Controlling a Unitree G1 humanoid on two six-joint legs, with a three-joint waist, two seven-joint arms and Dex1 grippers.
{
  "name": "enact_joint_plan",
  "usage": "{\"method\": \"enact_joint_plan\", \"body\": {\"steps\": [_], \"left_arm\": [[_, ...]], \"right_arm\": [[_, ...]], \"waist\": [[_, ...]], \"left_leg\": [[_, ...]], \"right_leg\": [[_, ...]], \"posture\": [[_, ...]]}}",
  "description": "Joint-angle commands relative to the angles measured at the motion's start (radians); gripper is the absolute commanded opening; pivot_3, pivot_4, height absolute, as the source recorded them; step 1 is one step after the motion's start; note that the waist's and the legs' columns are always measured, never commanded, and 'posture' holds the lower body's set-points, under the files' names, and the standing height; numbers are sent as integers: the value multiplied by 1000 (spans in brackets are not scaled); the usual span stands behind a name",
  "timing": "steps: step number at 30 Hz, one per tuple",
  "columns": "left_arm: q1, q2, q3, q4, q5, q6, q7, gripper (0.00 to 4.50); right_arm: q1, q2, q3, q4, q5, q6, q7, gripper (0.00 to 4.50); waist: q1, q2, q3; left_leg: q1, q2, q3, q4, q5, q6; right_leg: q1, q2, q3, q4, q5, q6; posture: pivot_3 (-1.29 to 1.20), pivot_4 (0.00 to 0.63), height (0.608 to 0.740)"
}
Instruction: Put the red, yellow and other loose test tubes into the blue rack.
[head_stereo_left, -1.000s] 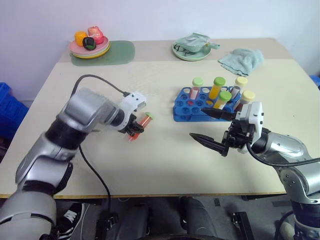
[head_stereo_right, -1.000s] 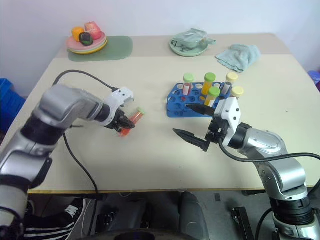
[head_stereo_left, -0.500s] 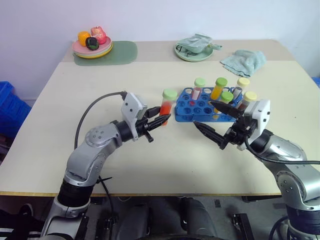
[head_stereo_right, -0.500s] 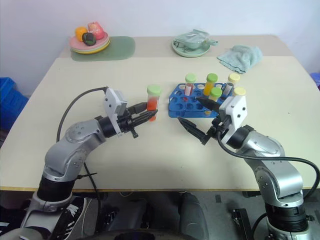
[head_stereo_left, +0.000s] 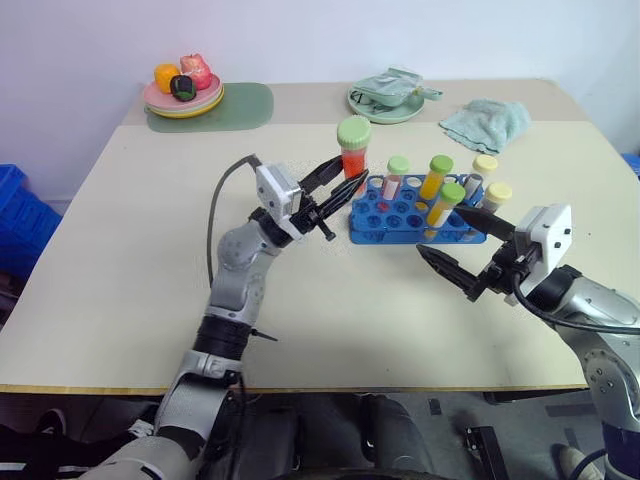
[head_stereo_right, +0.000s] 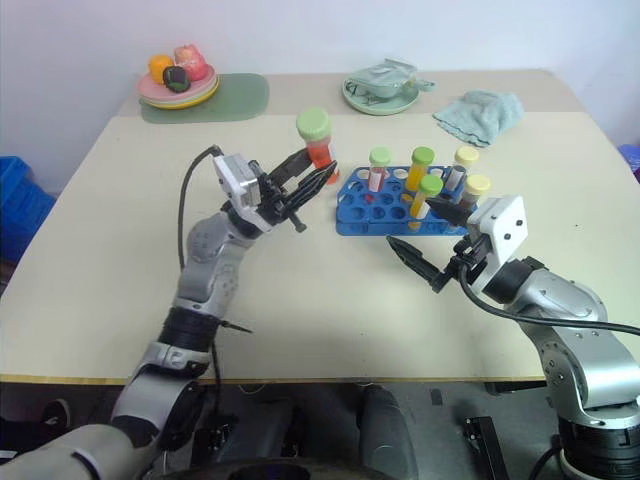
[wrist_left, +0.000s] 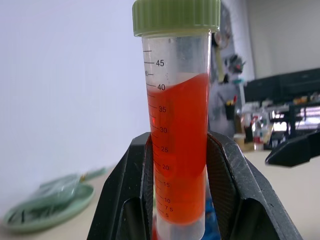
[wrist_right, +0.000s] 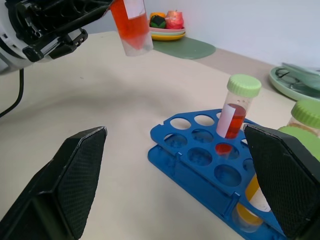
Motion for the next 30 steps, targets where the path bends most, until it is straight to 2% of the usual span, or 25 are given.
{"method": "enact_joint_plan", "body": {"steps": [1,4,12,22,30], "left_arm": [[-7,-1,16,-1,-25,-59,-35,1187],[23,10,1,-17,-42,-26,-76,1187],[131,38,-42,-166,-69,83,-126,1187],[173,15,-88,-215,-31,140,-64,1187],[175,2,-113,-195,9,176,-19,1187]], "right_arm": [[-18,8,-27,-41,6,-16,-22,4500],[-67,22,-33,-40,38,16,-67,4500],[-218,83,36,-1,-54,-11,-164,4500],[-264,121,170,-45,-138,-19,-187,4500],[-287,158,191,-109,-88,34,-208,4500]], "waist": [[-1,0,0],[0,0,0],[0,0,0],[-1,0,0],[-1,0,0]], "left_leg": [[0,0,0,0,0,0],[0,0,0,0,0,0],[0,0,-1,0,0,0],[0,0,-1,0,0,0],[0,0,-1,0,0,0]], "right_leg": [[0,0,0,0,0,0],[0,0,0,0,0,0],[0,0,0,0,0,0],[0,0,0,0,0,0],[0,0,0,0,0,0]], "posture": [[0,150,740],[0,150,740],[0,150,740],[0,150,740],[0,150,740]]}}
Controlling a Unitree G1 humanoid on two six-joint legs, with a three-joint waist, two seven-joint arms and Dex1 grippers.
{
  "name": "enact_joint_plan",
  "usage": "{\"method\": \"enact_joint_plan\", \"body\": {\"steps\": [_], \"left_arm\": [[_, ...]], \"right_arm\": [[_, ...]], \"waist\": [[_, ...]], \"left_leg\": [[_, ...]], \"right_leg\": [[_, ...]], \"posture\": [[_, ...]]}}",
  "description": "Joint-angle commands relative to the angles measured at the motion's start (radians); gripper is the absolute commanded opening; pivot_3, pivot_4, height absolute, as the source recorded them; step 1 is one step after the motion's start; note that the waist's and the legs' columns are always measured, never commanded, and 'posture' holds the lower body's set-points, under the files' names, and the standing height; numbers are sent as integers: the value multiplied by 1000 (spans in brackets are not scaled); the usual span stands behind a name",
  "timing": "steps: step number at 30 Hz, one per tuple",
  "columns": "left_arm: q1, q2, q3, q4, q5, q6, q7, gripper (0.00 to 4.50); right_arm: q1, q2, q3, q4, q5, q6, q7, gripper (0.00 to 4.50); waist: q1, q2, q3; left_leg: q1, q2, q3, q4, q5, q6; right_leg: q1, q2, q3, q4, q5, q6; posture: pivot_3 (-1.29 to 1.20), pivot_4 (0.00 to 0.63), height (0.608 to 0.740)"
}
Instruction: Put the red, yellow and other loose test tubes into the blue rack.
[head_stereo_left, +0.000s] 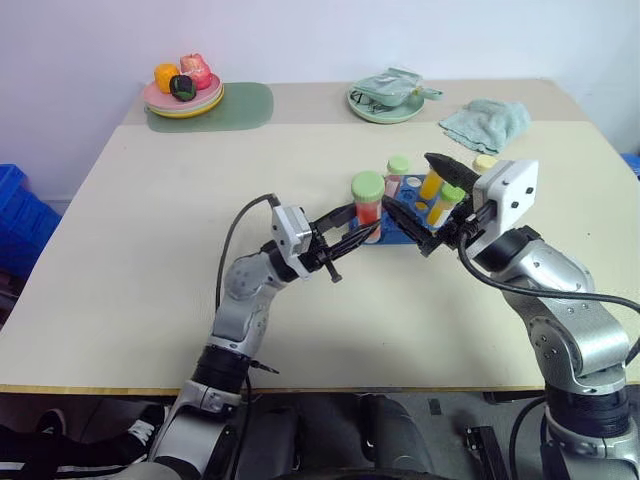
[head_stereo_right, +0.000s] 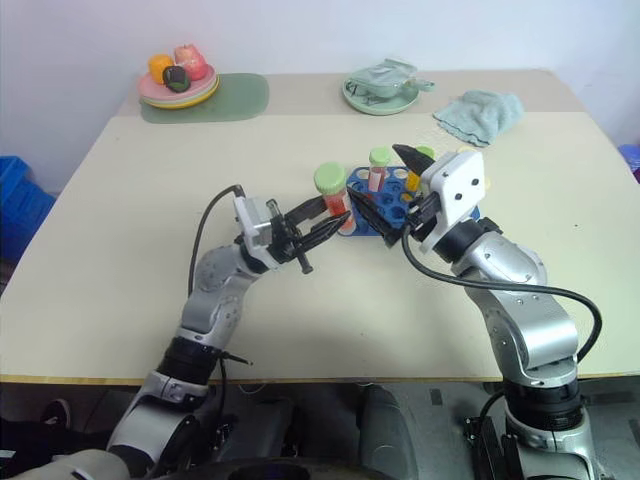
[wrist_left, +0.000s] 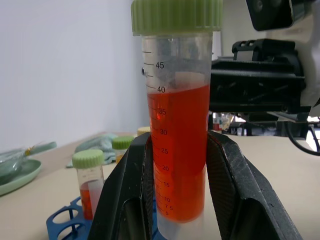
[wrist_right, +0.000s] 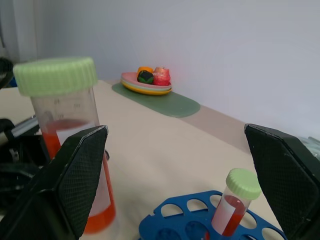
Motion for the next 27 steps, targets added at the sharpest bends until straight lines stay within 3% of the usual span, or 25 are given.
{"method": "enact_joint_plan", "body": {"steps": [1,13,19,23,27], "left_arm": [[-4,-2,-9,-14,20,16,20,1187],[-17,4,-13,-23,16,57,22,1187],[-65,22,31,-3,5,89,42,1187],[-163,5,54,107,24,49,54,1187],[-240,-22,59,244,55,-22,53,1187]], "right_arm": [[-24,6,8,-70,26,4,11,4500],[9,-3,28,-54,-24,-16,26,4500],[56,-60,-102,33,-15,-44,76,4500],[181,-151,-246,4,118,15,203,4500],[264,-214,-293,-5,153,21,277,4500]], "waist": [[0,0,0],[0,0,0],[2,0,0],[5,0,0],[0,0,0]], "left_leg": [[0,0,0,0,0,0],[0,0,0,0,0,0],[0,0,0,0,0,0],[-1,0,0,0,0,0],[2,-1,1,-1,-1,2]], "right_leg": [[0,0,0,0,0,0],[0,0,0,0,0,0],[0,0,0,0,0,0],[0,0,0,0,0,0],[4,1,0,-2,0,0]], "posture": [[0,150,740],[0,150,740],[0,150,740],[0,150,740],[0,150,740]]}}
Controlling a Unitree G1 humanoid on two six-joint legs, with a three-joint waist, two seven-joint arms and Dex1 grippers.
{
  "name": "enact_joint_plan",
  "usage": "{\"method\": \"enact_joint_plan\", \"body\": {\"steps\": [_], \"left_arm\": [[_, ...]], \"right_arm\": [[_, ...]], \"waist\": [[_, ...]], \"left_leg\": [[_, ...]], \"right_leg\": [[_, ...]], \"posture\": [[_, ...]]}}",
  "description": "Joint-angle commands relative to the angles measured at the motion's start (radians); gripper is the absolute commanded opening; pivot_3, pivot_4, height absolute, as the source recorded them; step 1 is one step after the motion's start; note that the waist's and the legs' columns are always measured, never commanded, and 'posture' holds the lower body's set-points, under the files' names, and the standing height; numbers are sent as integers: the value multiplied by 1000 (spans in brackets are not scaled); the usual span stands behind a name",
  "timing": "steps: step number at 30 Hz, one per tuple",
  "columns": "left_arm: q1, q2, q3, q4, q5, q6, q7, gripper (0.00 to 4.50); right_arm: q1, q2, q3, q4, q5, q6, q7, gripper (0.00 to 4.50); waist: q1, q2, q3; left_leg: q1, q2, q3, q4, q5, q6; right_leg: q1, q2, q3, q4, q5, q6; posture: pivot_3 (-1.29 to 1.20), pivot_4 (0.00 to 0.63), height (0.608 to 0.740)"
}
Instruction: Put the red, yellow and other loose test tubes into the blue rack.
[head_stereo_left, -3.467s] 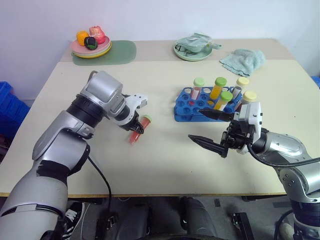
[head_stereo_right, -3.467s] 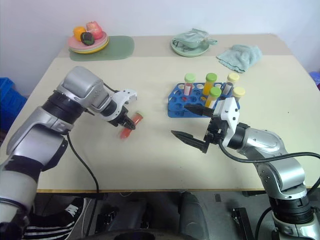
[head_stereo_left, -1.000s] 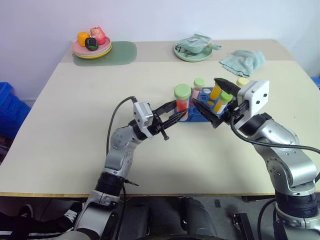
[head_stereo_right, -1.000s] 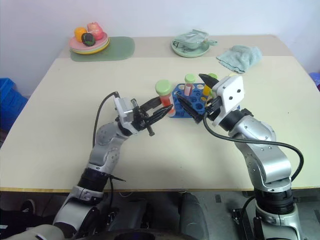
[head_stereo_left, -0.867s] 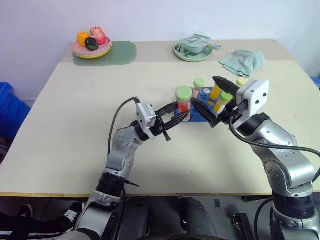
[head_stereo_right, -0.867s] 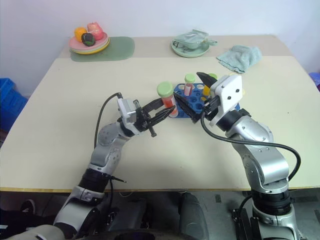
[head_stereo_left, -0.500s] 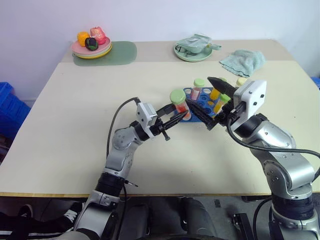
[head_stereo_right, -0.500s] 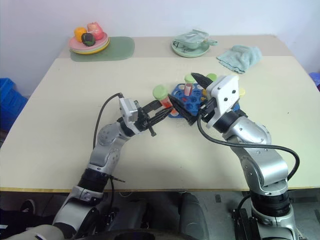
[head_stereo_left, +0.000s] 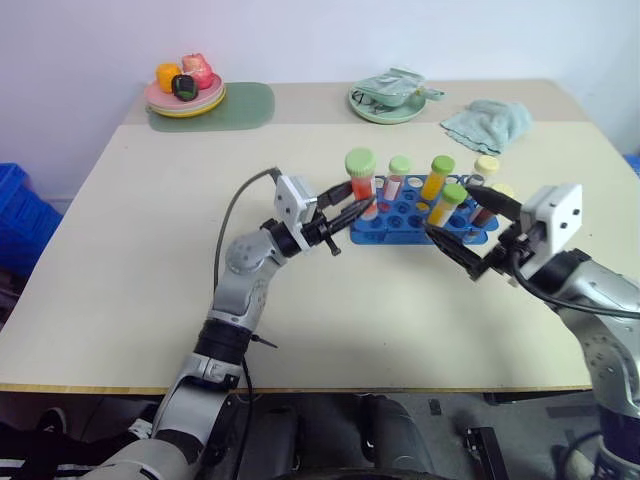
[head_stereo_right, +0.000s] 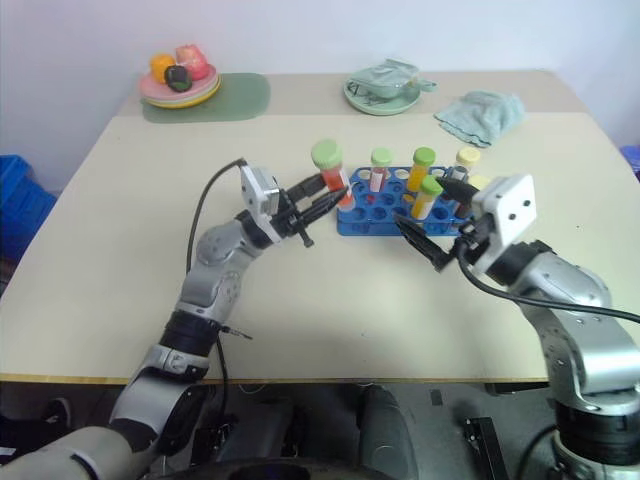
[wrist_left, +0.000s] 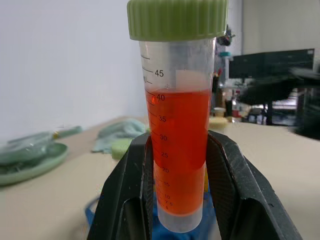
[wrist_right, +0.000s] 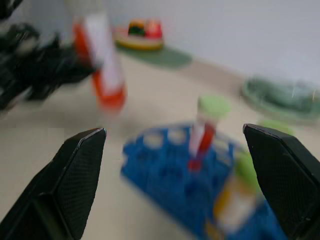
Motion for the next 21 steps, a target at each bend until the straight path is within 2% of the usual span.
{"method": "enact_joint_plan", "body": {"steps": [1,5,11,16,21], "left_arm": [[-62,-32,13,98,24,-83,3,1187],[-129,-75,4,241,61,-184,-4,1187],[-188,-124,8,407,93,-299,-13,1187],[-207,-157,9,493,102,-350,-26,1187],[-220,-177,13,541,112,-374,-26,1187]], "right_arm": [[15,-28,-44,-45,30,-15,44,4500],[8,-14,-41,-68,47,9,16,4500],[18,1,-20,-112,60,33,-29,4500],[36,-2,-28,-143,83,62,-48,4500],[78,-19,-90,-149,127,82,-42,4500]], "waist": [[-2,0,0],[0,-1,0],[2,-1,0],[3,-1,0],[2,-1,1]], "left_leg": [[2,0,0,-1,0,0],[10,2,0,-4,-1,1],[10,2,-1,-4,-1,1],[9,2,-1,-4,-1,2],[9,2,-1,-4,-1,2]], "right_leg": [[2,1,0,0,0,0],[11,3,0,-6,0,0],[12,3,0,-10,0,0],[12,2,0,-11,0,0],[12,2,0,-12,0,0]], "posture": [[0,150,740],[0,150,740],[0,150,740],[0,150,740],[0,150,740]]}}
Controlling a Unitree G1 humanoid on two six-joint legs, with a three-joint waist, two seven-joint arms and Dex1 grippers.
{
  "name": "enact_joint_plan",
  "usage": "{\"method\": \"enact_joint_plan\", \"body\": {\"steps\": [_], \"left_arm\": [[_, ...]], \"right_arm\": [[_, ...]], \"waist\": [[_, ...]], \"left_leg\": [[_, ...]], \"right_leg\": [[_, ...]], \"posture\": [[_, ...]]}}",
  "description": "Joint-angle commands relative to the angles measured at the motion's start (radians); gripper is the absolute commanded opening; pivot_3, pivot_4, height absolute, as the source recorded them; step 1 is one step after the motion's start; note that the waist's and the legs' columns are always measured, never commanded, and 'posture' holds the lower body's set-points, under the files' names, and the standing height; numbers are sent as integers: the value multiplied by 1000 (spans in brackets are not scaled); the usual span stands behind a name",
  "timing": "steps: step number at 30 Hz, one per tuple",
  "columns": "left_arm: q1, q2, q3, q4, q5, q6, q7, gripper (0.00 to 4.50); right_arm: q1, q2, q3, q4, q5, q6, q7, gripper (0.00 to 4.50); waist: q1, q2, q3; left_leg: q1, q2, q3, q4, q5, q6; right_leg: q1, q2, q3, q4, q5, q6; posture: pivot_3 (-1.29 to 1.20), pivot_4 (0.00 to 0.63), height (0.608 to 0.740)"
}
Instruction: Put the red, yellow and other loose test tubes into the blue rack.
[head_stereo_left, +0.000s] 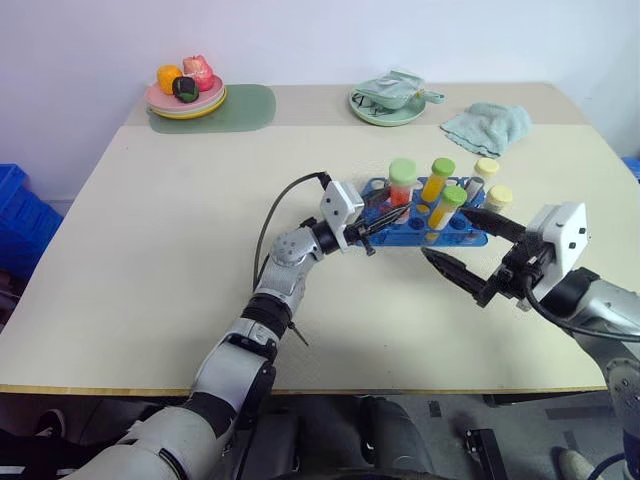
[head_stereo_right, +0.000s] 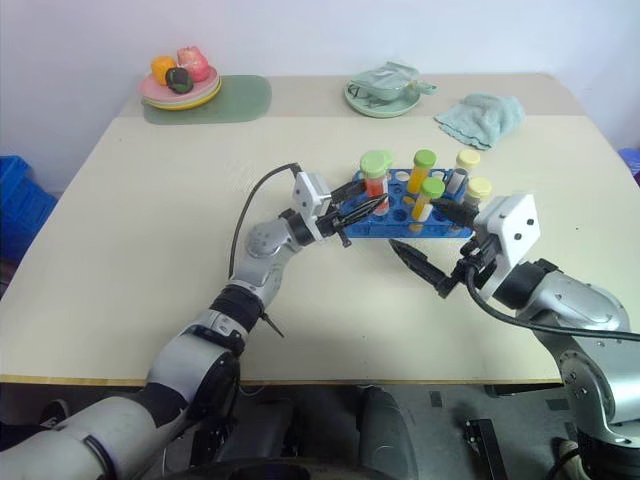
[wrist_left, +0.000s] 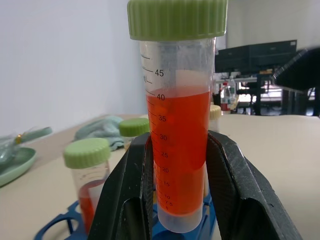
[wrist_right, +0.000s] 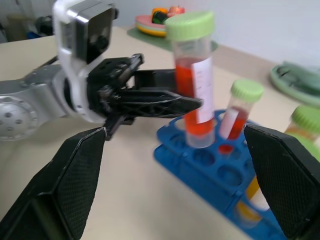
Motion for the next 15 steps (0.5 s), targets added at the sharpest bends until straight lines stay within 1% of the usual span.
{"method": "enact_joint_plan", "body": {"steps": [1,7,15], "left_arm": [[-25,-14,15,5,8,-34,-1,1187],[-58,-9,7,80,76,-99,69,1187],[-93,-33,11,157,105,-148,100,1187]], "right_arm": [[6,-16,-71,-39,44,7,-3,4500],[59,-15,-86,-85,67,28,-19,4500],[116,-26,-125,-131,109,57,-30,4500]], "waist": [[-1,0,0],[1,0,0],[4,0,0]], "left_leg": [[0,0,0,0,0,0],[0,0,0,0,0,0],[0,0,0,0,-1,1]], "right_leg": [[0,0,0,0,0,0],[0,0,0,0,0,0],[1,0,0,-1,0,1]], "posture": [[0,150,740],[0,150,740],[0,150,740]]}}
